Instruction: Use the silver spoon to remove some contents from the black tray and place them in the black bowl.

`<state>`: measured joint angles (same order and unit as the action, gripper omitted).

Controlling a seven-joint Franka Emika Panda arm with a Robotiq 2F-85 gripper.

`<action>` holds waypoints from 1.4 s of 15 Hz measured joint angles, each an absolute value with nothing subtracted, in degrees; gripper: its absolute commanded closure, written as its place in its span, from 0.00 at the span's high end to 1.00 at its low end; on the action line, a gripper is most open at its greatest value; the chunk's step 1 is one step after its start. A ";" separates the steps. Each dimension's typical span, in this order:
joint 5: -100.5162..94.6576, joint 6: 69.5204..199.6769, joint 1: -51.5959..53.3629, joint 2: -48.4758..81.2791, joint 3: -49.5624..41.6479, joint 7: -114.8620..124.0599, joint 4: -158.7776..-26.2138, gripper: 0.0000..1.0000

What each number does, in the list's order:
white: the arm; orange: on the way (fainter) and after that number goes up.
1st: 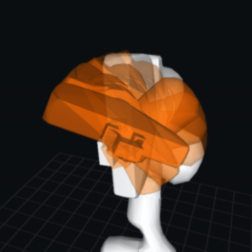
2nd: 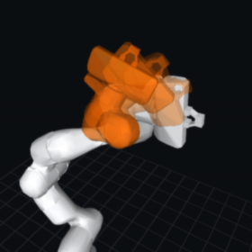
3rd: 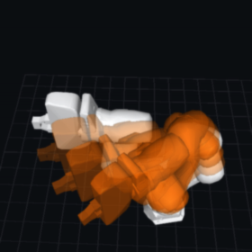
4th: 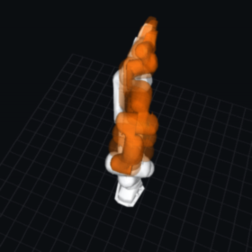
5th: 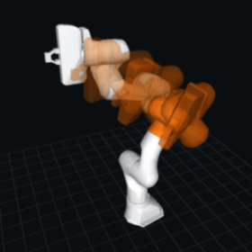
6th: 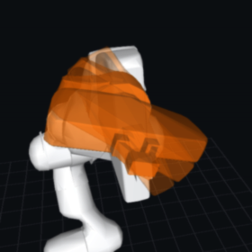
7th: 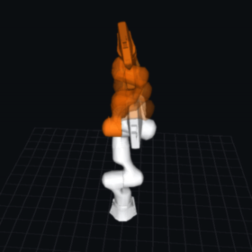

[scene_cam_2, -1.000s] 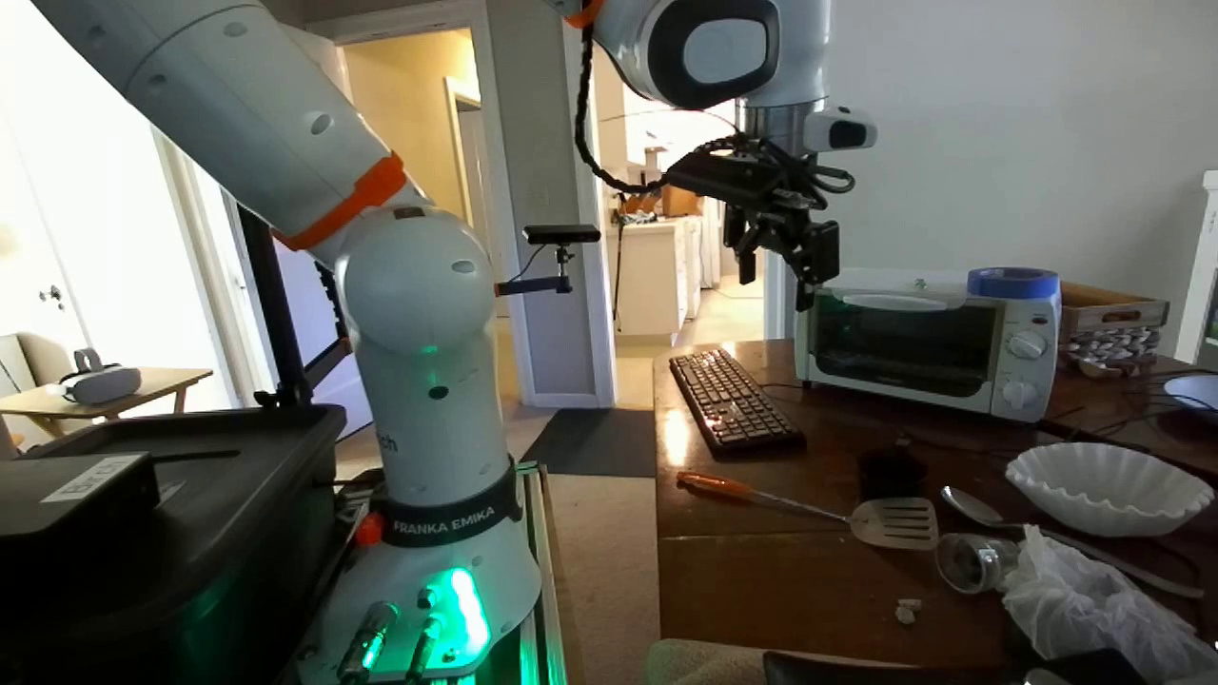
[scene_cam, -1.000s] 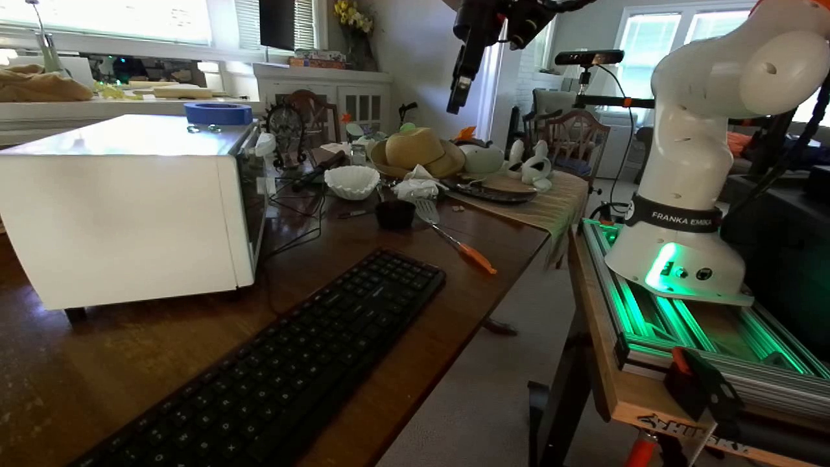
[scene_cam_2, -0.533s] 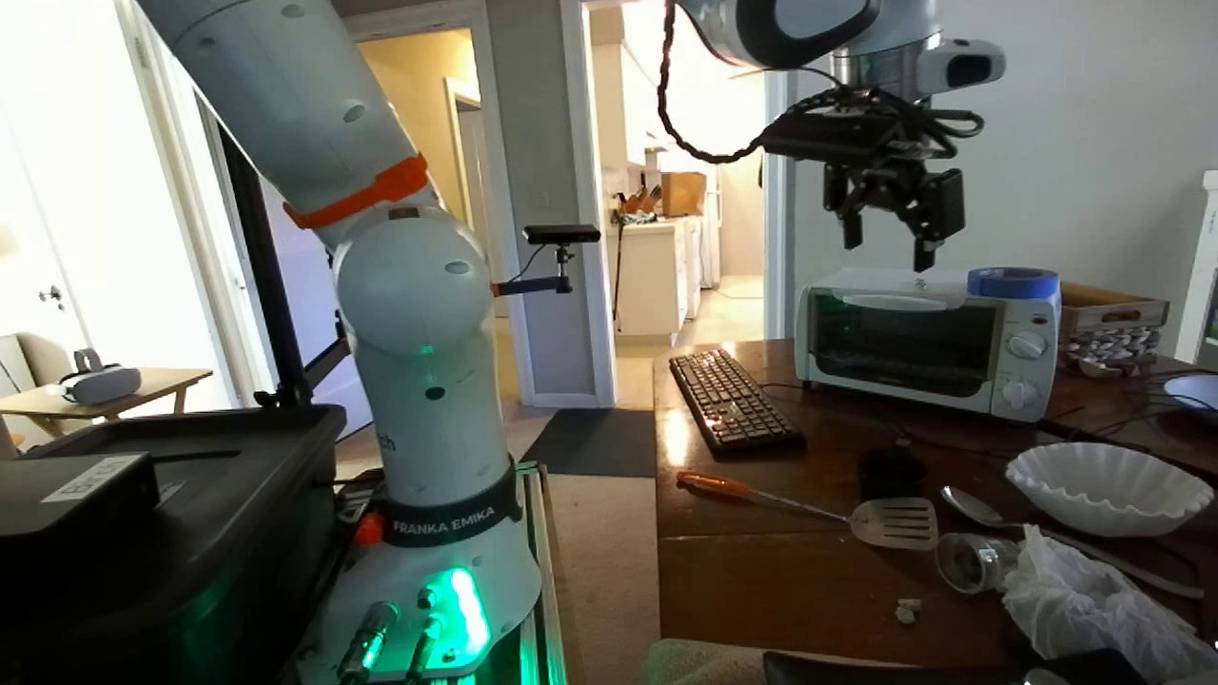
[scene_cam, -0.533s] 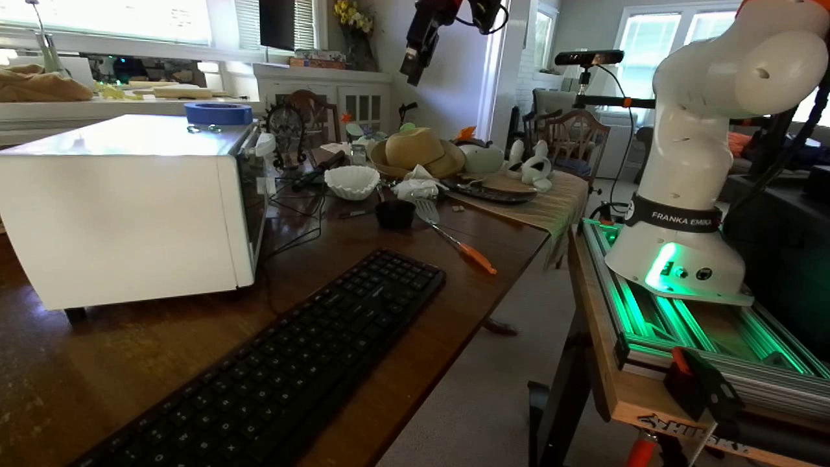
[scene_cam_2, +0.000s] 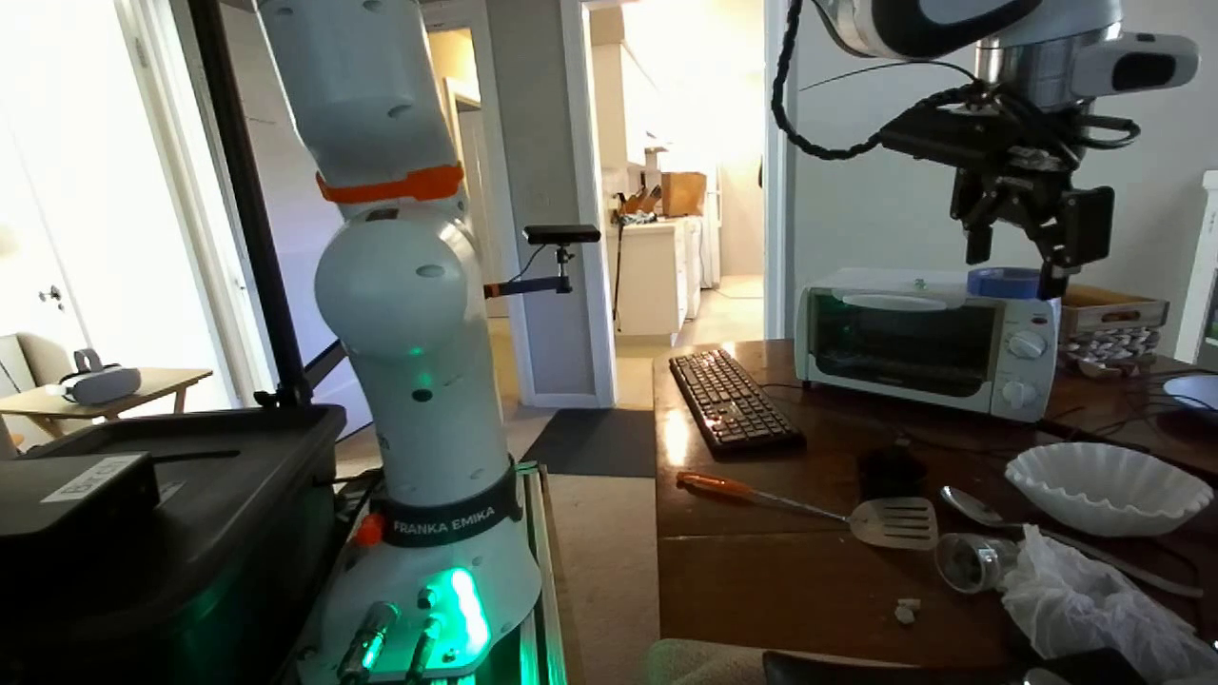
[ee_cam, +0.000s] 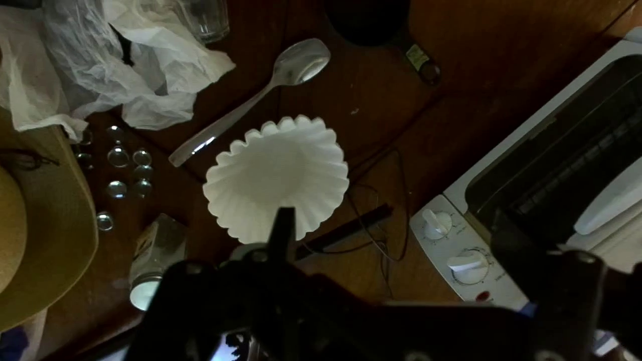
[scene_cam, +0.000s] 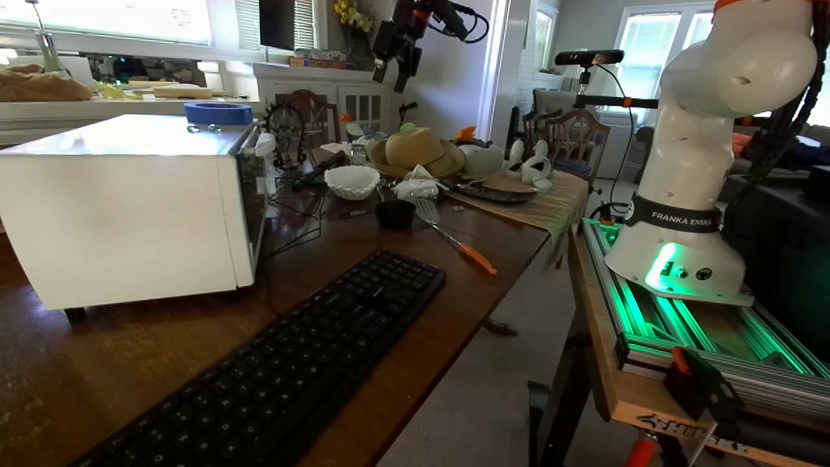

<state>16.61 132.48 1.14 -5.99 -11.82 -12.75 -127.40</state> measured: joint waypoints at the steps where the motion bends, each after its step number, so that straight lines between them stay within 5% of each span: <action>1: 17.10 132.23 0.84 -5.13 -11.82 -12.75 -126.79 1.00; 21: 17.32 139.37 -9.63 -2.65 -12.58 8.01 -136.75 1.00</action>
<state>17.32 139.37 -9.63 -2.65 -12.58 8.01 -136.75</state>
